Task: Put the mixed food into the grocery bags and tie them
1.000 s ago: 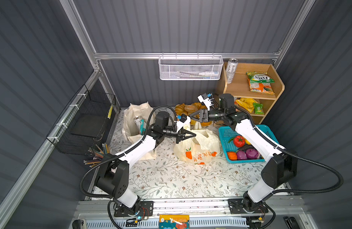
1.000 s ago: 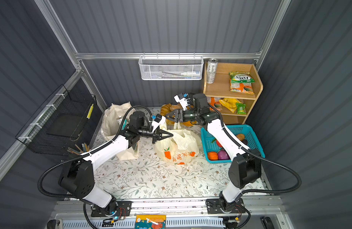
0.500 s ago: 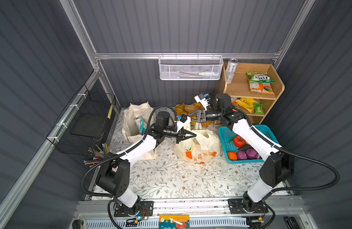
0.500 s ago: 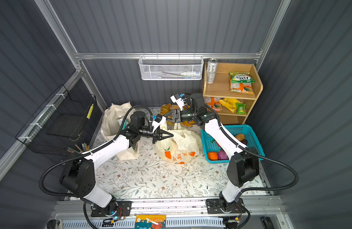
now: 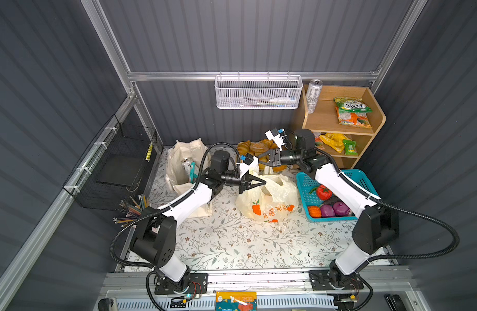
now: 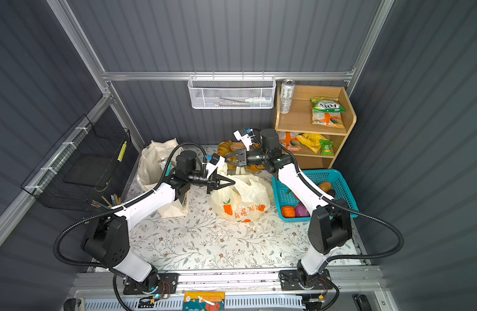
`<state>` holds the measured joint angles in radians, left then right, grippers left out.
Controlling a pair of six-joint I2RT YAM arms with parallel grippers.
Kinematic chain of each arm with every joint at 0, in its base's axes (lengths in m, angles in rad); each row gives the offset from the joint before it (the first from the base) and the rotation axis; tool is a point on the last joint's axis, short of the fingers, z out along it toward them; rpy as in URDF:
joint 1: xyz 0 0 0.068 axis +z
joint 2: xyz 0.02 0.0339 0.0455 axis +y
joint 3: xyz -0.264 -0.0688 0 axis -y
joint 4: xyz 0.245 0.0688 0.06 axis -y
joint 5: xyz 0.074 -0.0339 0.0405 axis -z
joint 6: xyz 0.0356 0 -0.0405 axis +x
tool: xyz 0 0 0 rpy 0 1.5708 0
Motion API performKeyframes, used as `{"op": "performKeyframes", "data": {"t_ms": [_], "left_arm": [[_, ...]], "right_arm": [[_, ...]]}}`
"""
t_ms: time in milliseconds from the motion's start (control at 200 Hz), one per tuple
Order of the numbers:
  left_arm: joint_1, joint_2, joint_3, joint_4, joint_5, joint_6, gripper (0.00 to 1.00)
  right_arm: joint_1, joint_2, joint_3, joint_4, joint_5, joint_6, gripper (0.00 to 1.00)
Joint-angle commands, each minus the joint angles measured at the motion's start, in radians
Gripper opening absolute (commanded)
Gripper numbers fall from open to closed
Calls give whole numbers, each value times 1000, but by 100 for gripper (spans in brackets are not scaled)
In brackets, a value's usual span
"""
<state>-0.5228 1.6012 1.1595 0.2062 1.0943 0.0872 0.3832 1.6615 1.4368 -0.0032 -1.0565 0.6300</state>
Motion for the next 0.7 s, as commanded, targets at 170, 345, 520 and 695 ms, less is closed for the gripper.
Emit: {"op": "performKeyframes", "data": {"t_ms": [170,345,520,695], "left_arm": [[1,-25,-35,99,-64,-79,5],[3,-10,-17,111,-107,-162,14],[5,21,-10,182,-101,-265,17],[4,38,-55,353,-89,-377,18]], "right_arm": [[-63,-121,-103,157,109,111,0],[-61,-189,-177,175,188,117,0],[-61,-224,-222,139,248,82,0],[-59,-234,-245,94,310,61,0]]}}
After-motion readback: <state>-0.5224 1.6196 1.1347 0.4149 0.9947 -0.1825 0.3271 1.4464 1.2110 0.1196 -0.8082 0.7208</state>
